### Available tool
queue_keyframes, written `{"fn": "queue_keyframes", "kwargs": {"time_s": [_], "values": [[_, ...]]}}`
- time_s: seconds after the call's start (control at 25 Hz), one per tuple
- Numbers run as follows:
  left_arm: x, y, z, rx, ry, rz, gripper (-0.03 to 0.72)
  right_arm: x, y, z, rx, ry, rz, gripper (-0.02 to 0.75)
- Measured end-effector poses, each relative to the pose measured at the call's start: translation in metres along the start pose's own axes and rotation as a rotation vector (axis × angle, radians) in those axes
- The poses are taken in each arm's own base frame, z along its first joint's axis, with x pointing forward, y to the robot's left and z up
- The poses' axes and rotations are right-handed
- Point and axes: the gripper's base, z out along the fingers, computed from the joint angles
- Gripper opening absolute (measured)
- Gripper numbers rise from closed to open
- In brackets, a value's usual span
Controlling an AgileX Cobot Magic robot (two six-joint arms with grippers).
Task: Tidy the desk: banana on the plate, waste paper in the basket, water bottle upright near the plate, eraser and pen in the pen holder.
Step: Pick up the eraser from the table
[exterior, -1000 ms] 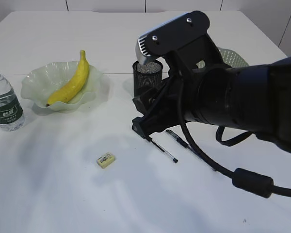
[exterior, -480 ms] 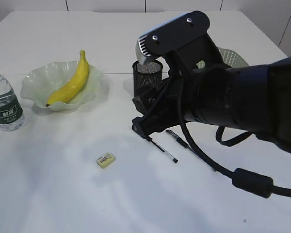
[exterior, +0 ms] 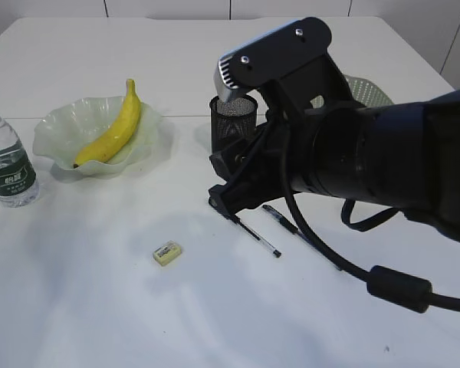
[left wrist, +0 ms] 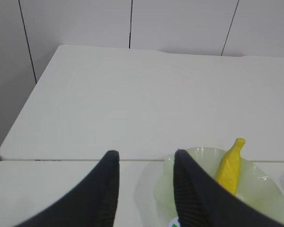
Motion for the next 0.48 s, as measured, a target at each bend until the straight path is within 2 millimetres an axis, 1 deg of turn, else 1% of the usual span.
{"fn": "queue_keyframes", "kwargs": {"time_s": [0.24,0.48], "values": [[-0.004,-0.002,-0.003,0.002,-0.013,0.005,0.264,0.0,0.0,0.0,0.0,0.0,0.0,0.461],[-0.021,-0.006,-0.021,-0.036,-0.063,0.035,0.264,0.0,0.0,0.0,0.0,0.0,0.0,0.461]]}}
